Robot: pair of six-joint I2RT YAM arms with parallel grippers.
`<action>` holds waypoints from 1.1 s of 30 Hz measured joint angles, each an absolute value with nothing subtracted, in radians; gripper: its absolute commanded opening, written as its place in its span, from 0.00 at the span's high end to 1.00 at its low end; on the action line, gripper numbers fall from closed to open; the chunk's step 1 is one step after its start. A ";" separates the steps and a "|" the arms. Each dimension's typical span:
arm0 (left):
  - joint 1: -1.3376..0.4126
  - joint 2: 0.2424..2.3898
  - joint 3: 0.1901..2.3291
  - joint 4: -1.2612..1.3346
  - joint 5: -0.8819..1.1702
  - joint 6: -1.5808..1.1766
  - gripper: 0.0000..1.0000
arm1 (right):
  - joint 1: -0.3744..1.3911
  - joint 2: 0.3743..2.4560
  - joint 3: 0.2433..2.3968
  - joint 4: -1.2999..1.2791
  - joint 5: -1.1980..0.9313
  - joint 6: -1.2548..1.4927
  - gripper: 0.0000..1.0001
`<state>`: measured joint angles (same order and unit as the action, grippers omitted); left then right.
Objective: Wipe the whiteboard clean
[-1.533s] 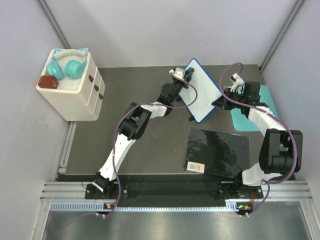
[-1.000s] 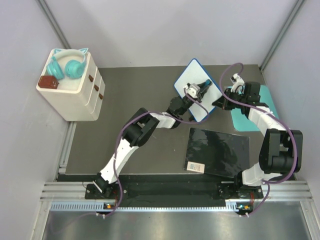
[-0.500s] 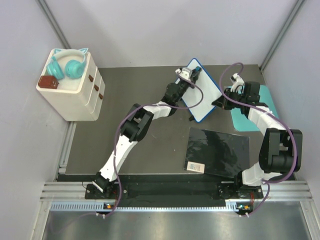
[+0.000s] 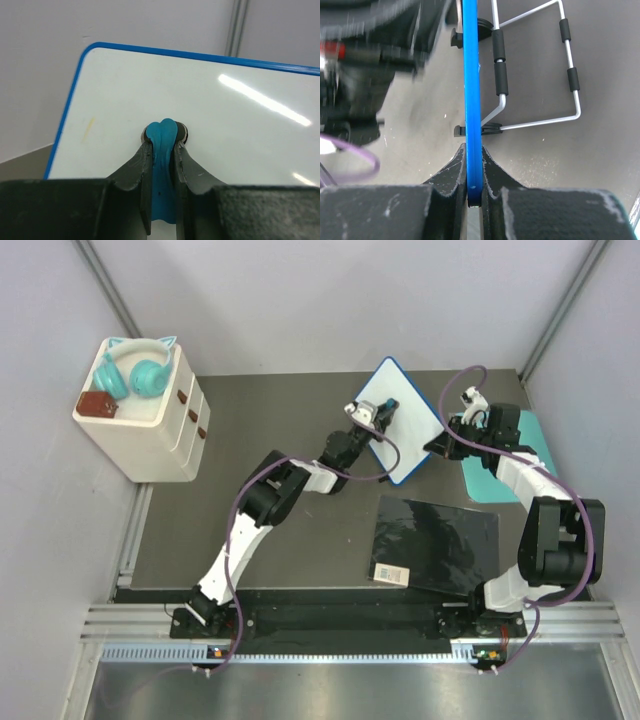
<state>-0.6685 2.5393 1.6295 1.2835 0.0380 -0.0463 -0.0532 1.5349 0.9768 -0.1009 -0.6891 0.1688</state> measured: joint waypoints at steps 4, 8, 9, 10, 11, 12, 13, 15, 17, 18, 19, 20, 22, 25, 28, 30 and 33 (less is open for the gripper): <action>-0.747 2.474 1.496 1.354 0.034 -0.054 1.00 | -0.053 1.535 0.977 -0.100 -0.689 0.169 1.00; -0.851 2.425 1.393 1.415 -0.003 -0.082 1.00 | -0.053 1.535 0.977 -0.100 -0.685 0.168 1.00; -0.876 2.418 1.377 1.427 -0.019 -0.089 1.00 | -0.054 1.535 0.977 -0.100 -0.684 0.168 1.00; -0.896 2.416 1.365 1.440 -0.030 -0.097 1.00 | -0.054 1.535 0.977 -0.100 -0.683 0.167 1.00; -0.918 2.415 1.355 1.451 -0.071 -0.100 1.00 | -0.054 1.535 0.977 -0.102 -0.685 0.166 1.00; -0.930 2.415 1.350 1.459 -0.105 -0.105 1.00 | -0.056 1.534 0.976 -0.106 -0.688 0.164 1.00; -0.938 2.415 1.345 1.464 -0.135 -0.113 1.00 | -0.056 1.534 0.976 -0.107 -0.690 0.161 1.00; -0.952 2.415 1.333 1.473 -0.188 -0.138 1.00 | -0.056 1.533 0.977 -0.107 -0.691 0.158 1.00; -0.968 2.415 1.319 1.479 -0.234 -0.150 1.00 | -0.056 1.533 0.977 -0.106 -0.690 0.158 1.00; -0.979 2.415 1.312 1.483 -0.261 -0.154 1.00 | -0.056 1.533 0.977 -0.106 -0.690 0.158 1.00; -0.987 2.413 1.306 1.484 -0.281 -0.157 1.00 | -0.056 1.533 0.977 -0.105 -0.690 0.158 1.00; -0.994 2.411 1.299 1.484 -0.296 -0.159 1.00 | -0.056 1.533 0.977 -0.105 -0.690 0.158 1.00; -1.005 2.406 1.287 1.484 -0.315 -0.164 1.00 | -0.056 1.533 0.977 -0.105 -0.690 0.157 1.00; -1.017 2.395 1.262 1.477 -0.332 -0.185 1.00 | -0.056 1.533 0.977 -0.104 -0.691 0.156 1.00; -1.032 2.381 1.233 1.464 -0.363 -0.218 1.00 | -0.055 1.533 0.977 -0.103 -0.693 0.152 1.00; -1.040 2.371 1.211 1.455 -0.390 -0.242 1.00 | -0.055 1.533 0.977 -0.102 -0.694 0.150 1.00; -1.050 2.357 1.189 1.427 -0.433 -0.263 1.00 | -0.055 1.533 0.977 -0.101 -0.694 0.149 1.00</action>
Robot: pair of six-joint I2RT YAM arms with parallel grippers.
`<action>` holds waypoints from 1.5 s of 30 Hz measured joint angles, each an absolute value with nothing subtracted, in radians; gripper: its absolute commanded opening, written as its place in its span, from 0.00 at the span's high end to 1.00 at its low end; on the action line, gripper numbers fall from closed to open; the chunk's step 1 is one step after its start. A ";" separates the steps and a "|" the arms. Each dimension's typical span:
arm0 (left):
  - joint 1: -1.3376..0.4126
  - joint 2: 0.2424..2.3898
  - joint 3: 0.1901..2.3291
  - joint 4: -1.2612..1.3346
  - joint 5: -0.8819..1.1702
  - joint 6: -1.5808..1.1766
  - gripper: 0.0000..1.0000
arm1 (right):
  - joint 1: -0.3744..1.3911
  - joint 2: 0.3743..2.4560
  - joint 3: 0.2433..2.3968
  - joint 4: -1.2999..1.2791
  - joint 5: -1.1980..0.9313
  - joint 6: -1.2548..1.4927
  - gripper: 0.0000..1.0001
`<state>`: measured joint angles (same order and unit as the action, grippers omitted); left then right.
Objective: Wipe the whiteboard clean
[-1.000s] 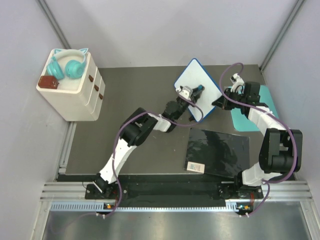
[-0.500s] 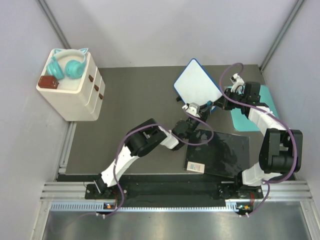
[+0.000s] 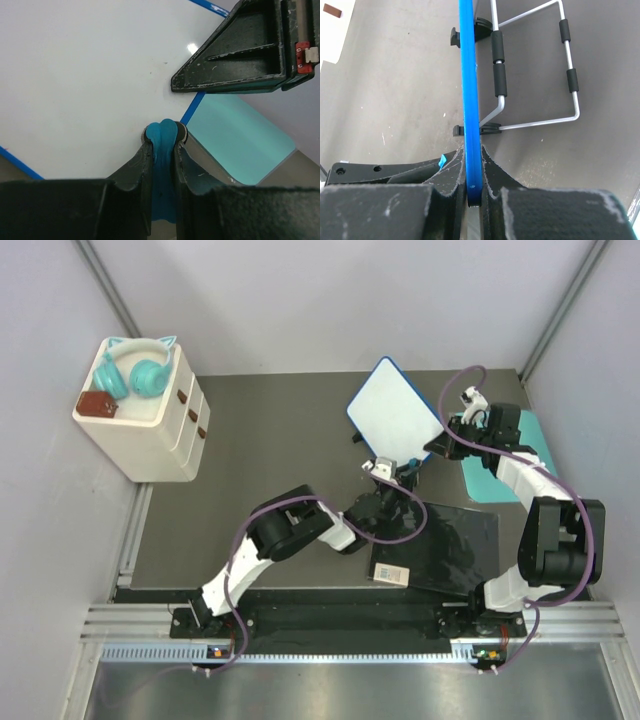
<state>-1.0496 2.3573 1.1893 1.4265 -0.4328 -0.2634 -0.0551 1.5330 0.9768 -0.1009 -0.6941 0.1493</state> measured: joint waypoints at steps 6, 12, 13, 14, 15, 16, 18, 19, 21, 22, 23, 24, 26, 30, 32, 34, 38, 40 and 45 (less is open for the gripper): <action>-1.051 2.326 1.153 1.351 -0.503 -0.286 1.00 | -0.052 1.533 0.977 -0.097 -0.695 0.149 1.00; -1.021 2.316 1.116 1.297 -0.554 -0.295 1.00 | -0.049 1.533 0.978 -0.096 -0.696 0.146 1.00; -1.013 2.313 1.103 1.286 -0.561 -0.297 1.00 | -0.048 1.533 0.978 -0.096 -0.696 0.146 1.00; -1.006 2.310 1.087 1.277 -0.567 -0.298 1.00 | -0.047 1.533 0.979 -0.096 -0.696 0.146 1.00; -1.002 2.309 1.071 1.288 -0.554 -0.305 1.00 | -0.047 1.534 0.979 -0.096 -0.696 0.146 1.00; -1.000 2.301 1.058 1.292 -0.547 -0.304 1.00 | -0.046 1.535 0.979 -0.097 -0.697 0.146 1.00; -1.003 2.267 1.010 1.301 -0.548 -0.281 1.00 | -0.045 1.537 0.981 -0.098 -0.699 0.146 1.00; -1.005 2.242 0.976 1.301 -0.561 -0.259 1.00 | -0.044 1.539 0.983 -0.099 -0.699 0.146 1.00; -1.003 2.192 0.916 1.301 -0.596 -0.216 1.00 | -0.044 1.543 0.987 -0.102 -0.699 0.146 1.00; -1.002 2.165 0.887 1.298 -0.615 -0.187 1.00 | -0.044 1.546 0.992 -0.105 -0.699 0.146 1.00; -1.000 2.134 0.860 1.298 -0.640 -0.154 1.00 | -0.044 1.551 0.998 -0.111 -0.700 0.145 1.00; -0.997 2.101 0.835 1.298 -0.665 -0.118 1.00 | -0.044 1.557 1.004 -0.115 -0.700 0.144 1.00; -0.992 2.033 0.793 1.299 -0.706 -0.036 1.00 | -0.044 1.565 1.011 -0.118 -0.700 0.144 1.00; -0.970 1.910 0.734 1.302 -0.769 0.079 1.00 | -0.043 1.566 1.015 -0.126 -0.699 0.144 1.00; -0.948 1.856 0.712 1.304 -0.789 0.109 1.00 | -0.043 1.565 1.015 -0.127 -0.699 0.145 1.00; -0.924 1.816 0.697 1.307 -0.803 0.126 1.00 | -0.042 1.559 1.010 -0.126 -0.695 0.145 1.00; -0.886 1.776 0.675 1.311 -0.820 0.135 1.00 | -0.042 1.533 0.989 -0.133 -0.683 0.145 1.00; -0.877 1.771 0.660 1.312 -0.828 0.135 1.00 | -0.042 1.519 0.980 -0.138 -0.678 0.145 1.00; -0.877 1.765 0.616 1.309 -0.833 0.137 1.00 | -0.042 1.479 0.949 -0.146 -0.665 0.142 1.00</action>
<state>-0.8768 1.7653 0.6159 1.3087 -0.8333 0.1371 -0.0418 1.4788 0.9489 -0.1459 -0.6651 0.1425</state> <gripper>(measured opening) 0.211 0.054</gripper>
